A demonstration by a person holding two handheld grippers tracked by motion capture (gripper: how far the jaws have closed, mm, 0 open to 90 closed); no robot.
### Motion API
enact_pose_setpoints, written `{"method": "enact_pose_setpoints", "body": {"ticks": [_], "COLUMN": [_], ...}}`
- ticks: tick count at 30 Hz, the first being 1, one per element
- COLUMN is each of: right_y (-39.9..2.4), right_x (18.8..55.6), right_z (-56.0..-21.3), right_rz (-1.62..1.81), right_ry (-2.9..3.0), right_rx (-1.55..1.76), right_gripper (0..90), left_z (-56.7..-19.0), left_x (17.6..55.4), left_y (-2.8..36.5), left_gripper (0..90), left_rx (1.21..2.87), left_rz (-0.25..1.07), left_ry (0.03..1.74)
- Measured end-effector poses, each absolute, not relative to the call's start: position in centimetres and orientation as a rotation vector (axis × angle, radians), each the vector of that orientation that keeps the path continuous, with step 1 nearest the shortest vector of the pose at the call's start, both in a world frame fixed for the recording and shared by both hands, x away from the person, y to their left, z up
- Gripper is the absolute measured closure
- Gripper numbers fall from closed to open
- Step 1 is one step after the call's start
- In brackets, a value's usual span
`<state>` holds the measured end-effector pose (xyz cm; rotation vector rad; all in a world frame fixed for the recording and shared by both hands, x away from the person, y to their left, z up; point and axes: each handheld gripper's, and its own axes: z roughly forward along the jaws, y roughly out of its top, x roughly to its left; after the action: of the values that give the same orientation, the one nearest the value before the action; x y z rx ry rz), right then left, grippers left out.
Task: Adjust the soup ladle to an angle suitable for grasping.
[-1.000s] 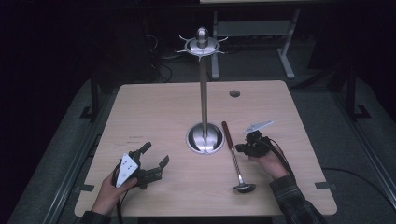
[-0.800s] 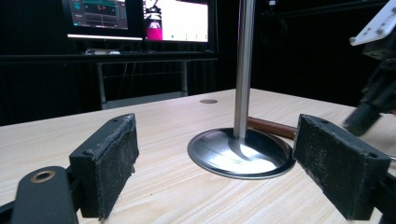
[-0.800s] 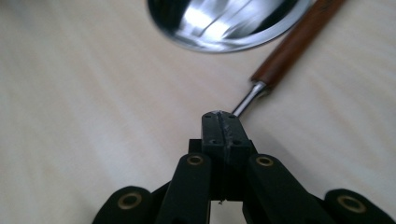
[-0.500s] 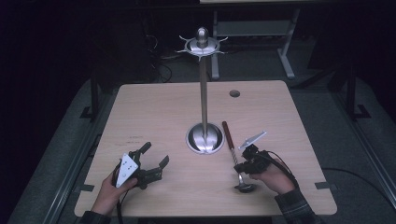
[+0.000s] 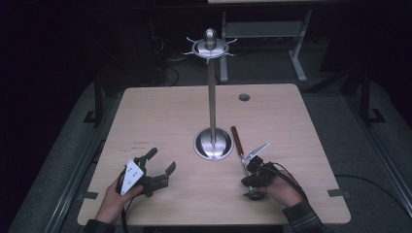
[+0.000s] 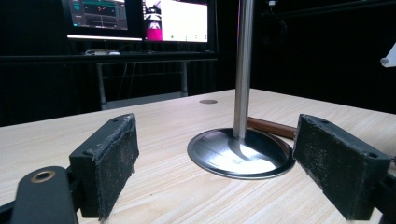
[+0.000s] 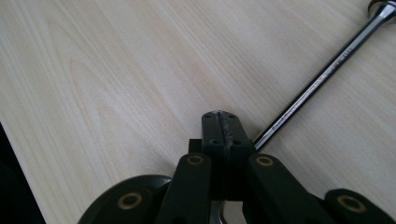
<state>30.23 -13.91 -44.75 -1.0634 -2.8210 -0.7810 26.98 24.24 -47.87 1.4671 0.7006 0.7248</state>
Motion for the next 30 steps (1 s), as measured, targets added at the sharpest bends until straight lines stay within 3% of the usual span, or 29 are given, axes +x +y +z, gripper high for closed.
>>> {"method": "enact_pose_setpoints", "body": {"ticks": [30], "right_y": [-18.0], "right_x": [31.6], "right_z": [-44.6], "right_rz": [-0.715], "right_ry": [-2.779], "right_rx": [-1.237], "right_gripper": [89.8], "left_z": [-47.9], "left_x": [27.0], "left_y": [24.2], "left_gripper": [13.7], "left_rx": [1.465], "left_rz": [0.724], "left_ry": [0.701]}}
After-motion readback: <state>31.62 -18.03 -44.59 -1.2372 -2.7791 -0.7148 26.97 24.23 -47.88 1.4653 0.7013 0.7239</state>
